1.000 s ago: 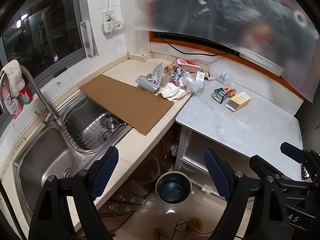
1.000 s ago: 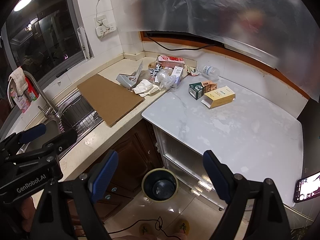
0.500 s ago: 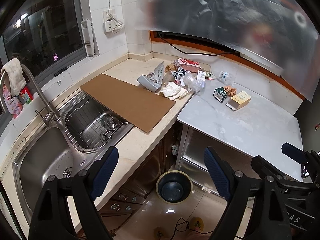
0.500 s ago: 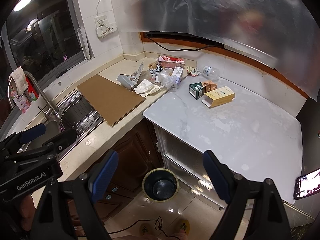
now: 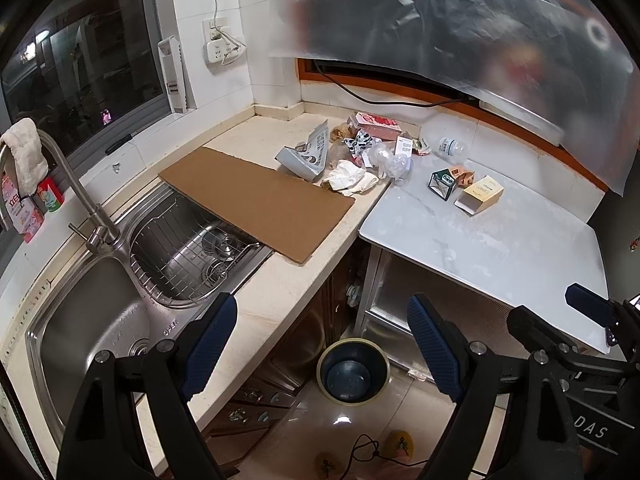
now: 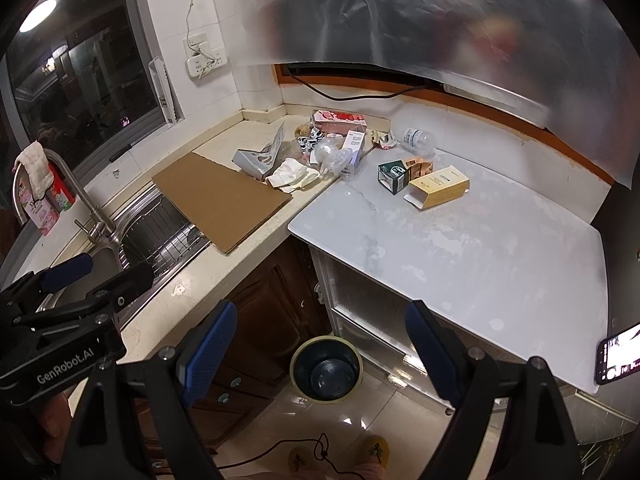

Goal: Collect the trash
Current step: 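Grasp the green-and-peach drink pouch with the left tool while the right tool grasps the yellow atom box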

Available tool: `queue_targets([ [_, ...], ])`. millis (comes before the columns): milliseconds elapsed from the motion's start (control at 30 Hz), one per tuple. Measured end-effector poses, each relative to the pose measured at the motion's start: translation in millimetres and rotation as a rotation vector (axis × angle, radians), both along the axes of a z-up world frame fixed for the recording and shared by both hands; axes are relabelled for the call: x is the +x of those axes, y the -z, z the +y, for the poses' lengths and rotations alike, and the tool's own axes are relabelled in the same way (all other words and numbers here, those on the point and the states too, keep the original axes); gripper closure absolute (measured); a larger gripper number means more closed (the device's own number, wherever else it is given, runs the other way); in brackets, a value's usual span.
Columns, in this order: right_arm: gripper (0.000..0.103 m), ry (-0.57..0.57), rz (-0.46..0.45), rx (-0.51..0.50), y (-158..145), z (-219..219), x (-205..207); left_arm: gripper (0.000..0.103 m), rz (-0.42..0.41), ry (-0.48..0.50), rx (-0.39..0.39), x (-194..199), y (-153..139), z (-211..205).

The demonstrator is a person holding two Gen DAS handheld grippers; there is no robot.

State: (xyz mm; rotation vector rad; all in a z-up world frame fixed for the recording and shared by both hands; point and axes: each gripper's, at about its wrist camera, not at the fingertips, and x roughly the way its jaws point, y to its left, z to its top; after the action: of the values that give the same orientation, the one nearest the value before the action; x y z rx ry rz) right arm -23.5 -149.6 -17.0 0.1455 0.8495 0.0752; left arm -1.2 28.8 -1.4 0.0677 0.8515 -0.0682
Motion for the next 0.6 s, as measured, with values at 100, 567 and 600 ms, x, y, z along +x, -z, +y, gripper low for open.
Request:
queue_targets([
  [100, 0.016, 0.011, 0.001, 0.012, 2, 5, 0, 0.017, 0.005, 0.015, -0.001, 3, 1, 4],
  [567, 0.019, 0.191, 0.018, 0.054, 9, -11, -5, 0.017, 0.074, 0.243, -0.122, 46, 5, 11],
  [600, 0.019, 0.208, 0.023, 0.06, 10, -16, -5, 0.017, 0.096, 0.266, -0.132, 53, 6, 7],
])
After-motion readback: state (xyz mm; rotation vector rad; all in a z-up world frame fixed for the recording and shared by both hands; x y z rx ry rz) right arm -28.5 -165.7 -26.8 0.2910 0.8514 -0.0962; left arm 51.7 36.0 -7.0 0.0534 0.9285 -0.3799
